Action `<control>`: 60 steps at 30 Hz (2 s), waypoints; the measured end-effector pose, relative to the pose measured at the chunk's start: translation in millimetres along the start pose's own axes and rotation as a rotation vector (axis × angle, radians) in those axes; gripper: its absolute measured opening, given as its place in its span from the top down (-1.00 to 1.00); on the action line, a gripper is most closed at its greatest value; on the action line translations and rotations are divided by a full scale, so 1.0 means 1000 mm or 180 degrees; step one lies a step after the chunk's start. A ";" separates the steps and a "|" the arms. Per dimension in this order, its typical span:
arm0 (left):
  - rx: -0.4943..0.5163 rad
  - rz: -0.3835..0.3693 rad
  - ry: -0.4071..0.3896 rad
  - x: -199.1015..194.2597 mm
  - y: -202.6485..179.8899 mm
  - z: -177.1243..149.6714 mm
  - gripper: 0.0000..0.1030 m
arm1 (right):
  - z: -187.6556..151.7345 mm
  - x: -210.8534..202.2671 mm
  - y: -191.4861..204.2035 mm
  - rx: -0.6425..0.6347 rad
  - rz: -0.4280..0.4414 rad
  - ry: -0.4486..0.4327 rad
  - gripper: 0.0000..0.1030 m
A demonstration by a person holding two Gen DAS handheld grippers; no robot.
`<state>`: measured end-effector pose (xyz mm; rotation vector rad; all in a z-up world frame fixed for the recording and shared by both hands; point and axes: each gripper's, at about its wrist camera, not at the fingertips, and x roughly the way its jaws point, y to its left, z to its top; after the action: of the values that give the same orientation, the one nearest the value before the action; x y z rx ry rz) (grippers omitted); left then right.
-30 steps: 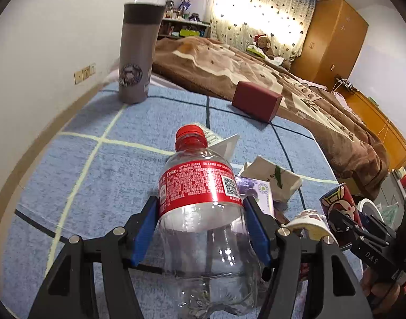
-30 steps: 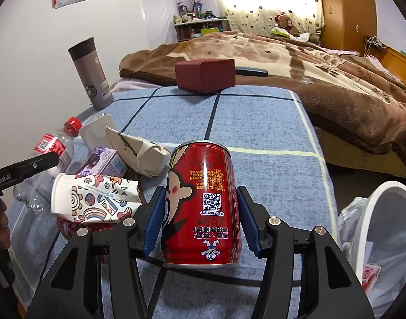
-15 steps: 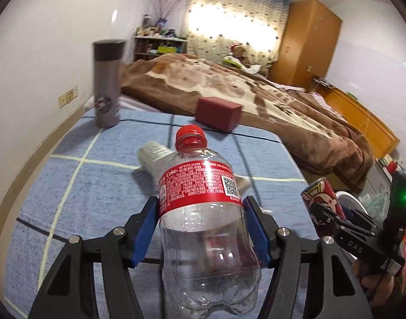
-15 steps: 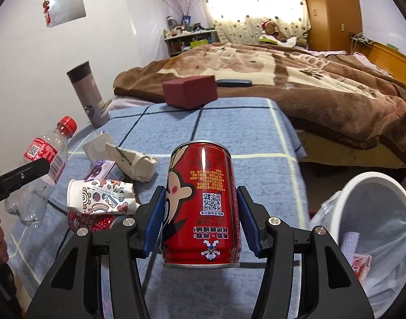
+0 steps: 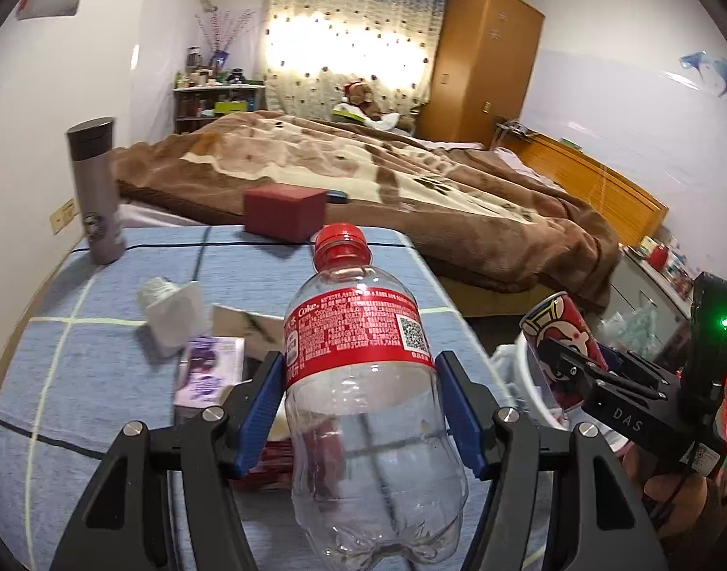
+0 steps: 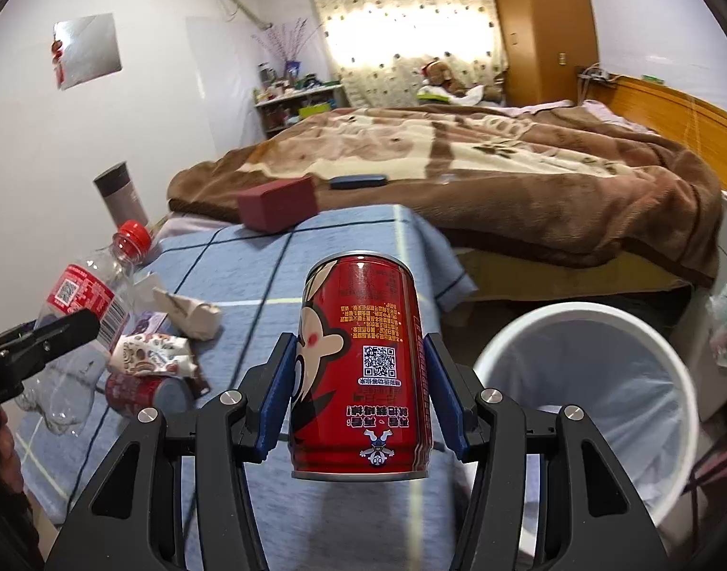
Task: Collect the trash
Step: 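Lift the clear bottle and red can and carry both over the white bin, then open both tools to drop the bottle and can into the bin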
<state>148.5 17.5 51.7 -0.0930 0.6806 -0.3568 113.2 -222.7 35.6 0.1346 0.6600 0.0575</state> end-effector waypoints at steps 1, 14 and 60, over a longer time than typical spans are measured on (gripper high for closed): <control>0.0031 -0.0027 -0.0002 0.001 -0.006 0.000 -0.29 | 0.000 -0.001 -0.004 0.0010 -0.0023 -0.0007 -0.06; 0.0383 -0.0480 0.0106 0.031 -0.100 0.001 -0.29 | -0.007 -0.020 -0.067 0.0265 -0.0390 -0.0045 -0.06; 0.0644 -0.0910 0.0808 0.127 -0.214 -0.022 -0.33 | -0.040 -0.008 -0.155 0.0600 -0.0944 0.0406 -0.11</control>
<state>163.6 -226.8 1.5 0.0495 0.8804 -0.7188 84.3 -372.5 -12.6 0.2144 0.8066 -0.2840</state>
